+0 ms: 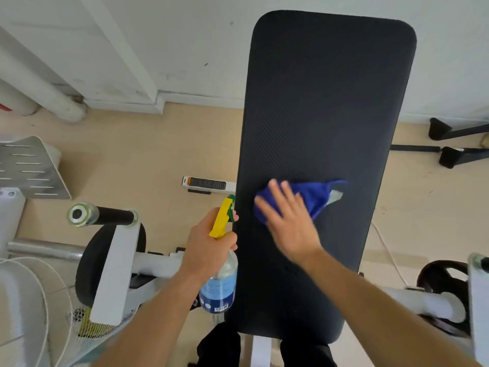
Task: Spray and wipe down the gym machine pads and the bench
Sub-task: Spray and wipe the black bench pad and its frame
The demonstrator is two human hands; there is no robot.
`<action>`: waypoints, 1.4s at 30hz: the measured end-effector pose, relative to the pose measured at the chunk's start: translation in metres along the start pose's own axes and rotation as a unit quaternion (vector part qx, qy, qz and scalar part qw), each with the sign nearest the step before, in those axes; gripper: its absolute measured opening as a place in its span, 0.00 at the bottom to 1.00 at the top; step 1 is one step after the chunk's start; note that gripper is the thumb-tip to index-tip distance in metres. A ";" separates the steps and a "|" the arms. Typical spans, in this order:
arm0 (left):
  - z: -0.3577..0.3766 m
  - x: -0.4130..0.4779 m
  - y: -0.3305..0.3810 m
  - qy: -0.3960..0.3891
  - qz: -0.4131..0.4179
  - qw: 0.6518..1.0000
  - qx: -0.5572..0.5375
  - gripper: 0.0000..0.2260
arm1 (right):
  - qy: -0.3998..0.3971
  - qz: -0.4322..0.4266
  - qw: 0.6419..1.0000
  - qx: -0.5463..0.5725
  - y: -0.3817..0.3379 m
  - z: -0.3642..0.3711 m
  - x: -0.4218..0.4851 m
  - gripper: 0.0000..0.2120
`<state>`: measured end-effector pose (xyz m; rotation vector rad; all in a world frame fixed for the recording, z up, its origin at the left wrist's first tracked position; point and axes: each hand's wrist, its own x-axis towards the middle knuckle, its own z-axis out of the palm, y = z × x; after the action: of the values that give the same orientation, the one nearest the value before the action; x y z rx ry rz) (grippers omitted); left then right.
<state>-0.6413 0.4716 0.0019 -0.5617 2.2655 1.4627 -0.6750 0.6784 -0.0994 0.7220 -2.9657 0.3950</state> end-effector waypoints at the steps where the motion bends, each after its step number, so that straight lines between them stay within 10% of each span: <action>1: -0.002 0.000 -0.003 0.006 0.003 1.000 0.004 0.15 | -0.046 -0.056 0.997 -0.012 -0.013 0.011 -0.018 0.38; 10: -0.027 0.006 -0.026 0.034 -0.005 0.999 -0.005 0.16 | -0.179 -0.293 0.935 -0.091 -0.008 -0.009 0.052 0.35; 15: -0.039 0.020 -0.020 0.018 -0.007 0.999 -0.031 0.13 | -0.025 -0.045 0.996 -0.074 0.013 -0.072 0.191 0.25; 21: -0.062 0.064 0.021 -0.034 0.041 0.998 -0.015 0.14 | 0.047 0.220 0.974 0.010 0.050 -0.125 0.267 0.24; 42: -0.102 0.205 0.158 -0.079 0.156 0.984 0.035 0.12 | 0.010 0.293 0.955 -0.031 0.051 -0.115 0.265 0.25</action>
<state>-0.9076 0.4124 0.0552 -0.0662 2.3426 1.4987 -0.9338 0.6349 0.0319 -0.1895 -3.0999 0.3272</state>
